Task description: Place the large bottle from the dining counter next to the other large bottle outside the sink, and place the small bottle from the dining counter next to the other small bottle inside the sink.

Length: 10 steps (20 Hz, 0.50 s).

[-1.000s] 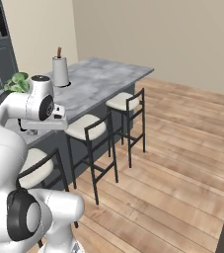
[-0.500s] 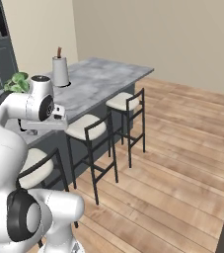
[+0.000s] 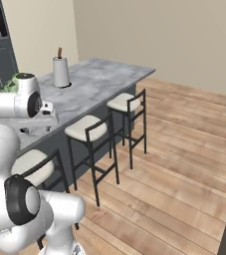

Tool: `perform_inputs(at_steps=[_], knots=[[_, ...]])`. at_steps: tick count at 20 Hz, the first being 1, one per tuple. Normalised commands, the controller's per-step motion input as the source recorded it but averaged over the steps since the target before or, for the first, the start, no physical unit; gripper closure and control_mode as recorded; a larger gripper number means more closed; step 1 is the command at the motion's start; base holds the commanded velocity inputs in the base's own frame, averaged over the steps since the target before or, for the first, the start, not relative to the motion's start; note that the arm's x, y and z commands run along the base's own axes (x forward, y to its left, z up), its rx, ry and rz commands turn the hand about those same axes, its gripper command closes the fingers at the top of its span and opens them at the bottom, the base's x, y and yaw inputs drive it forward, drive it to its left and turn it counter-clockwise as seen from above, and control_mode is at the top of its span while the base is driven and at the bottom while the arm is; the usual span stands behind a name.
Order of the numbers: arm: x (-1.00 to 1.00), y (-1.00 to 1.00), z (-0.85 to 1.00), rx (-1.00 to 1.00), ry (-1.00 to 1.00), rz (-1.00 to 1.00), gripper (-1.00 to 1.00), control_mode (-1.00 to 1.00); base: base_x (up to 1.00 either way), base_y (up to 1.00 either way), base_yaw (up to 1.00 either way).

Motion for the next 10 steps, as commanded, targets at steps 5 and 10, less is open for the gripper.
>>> perform_inputs(at_steps=[5, 10], knots=[[0.29, 0.8, 0.16, -0.19, 0.07, 0.0, -1.0, -1.0, 0.0, 0.0, 0.0], [0.23, 0.58, 0.03, -0.14, 0.13, -0.02, -1.0, -1.0, 0.0, 0.0, 0.0]])
